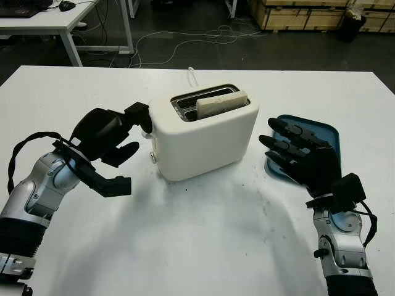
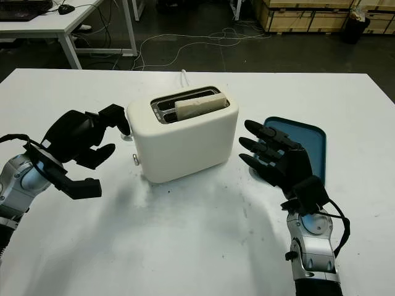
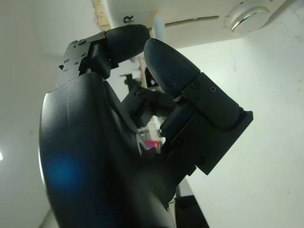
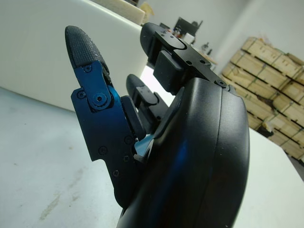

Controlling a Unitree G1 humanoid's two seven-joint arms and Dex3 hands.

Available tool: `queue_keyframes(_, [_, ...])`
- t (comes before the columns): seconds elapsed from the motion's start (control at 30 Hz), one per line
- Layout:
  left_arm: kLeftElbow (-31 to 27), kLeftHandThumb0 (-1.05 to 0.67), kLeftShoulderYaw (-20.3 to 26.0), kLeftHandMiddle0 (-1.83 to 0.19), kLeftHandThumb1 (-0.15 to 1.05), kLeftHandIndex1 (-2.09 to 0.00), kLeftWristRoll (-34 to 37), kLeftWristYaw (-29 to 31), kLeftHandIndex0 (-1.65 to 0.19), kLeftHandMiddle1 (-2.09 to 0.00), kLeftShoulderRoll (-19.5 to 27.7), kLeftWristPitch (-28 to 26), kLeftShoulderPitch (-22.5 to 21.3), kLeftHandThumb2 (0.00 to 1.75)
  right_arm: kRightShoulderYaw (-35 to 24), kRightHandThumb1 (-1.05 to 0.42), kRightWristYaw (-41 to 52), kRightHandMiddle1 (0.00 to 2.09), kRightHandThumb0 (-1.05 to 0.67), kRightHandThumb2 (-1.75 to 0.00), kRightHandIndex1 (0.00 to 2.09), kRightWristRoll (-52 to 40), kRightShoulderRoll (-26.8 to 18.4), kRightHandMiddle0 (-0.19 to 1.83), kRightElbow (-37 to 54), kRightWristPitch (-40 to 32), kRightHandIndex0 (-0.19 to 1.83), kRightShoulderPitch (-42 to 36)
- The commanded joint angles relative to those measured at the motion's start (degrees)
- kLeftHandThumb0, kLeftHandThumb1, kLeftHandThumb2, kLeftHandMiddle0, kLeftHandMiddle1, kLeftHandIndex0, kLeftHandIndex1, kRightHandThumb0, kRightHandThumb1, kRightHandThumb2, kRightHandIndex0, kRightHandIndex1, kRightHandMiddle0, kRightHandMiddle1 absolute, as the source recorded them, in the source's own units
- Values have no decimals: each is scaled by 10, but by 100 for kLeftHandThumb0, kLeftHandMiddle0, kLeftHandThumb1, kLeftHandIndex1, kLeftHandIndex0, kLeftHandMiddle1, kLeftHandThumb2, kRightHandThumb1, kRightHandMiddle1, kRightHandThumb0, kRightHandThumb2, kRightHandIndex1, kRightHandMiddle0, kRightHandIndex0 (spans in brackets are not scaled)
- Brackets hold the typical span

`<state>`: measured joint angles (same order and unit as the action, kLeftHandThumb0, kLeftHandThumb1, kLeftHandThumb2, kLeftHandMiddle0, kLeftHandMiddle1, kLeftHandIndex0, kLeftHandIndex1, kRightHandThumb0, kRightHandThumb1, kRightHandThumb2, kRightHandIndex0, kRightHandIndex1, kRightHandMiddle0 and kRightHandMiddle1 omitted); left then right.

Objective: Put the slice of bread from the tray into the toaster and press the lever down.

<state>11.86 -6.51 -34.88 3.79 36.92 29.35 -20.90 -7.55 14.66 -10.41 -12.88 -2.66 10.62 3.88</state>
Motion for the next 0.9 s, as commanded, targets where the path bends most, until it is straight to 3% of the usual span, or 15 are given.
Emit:
queue_keyframes(0.0, [5, -67, -4, -84, 41, -175, -3, -7, -6, -175, 1, 3, -15, 175, -4, -80, 1, 0, -63, 0, 5, -3, 3, 77, -2, 3, 83, 6])
queue_keyframes(0.87, [16, -64, -9, -84, 44, -175, -3, -21, -3, -175, -11, -3, -10, 175, -10, -79, 11, 0, -63, 0, 5, -3, 6, 78, -8, 8, 84, 6])
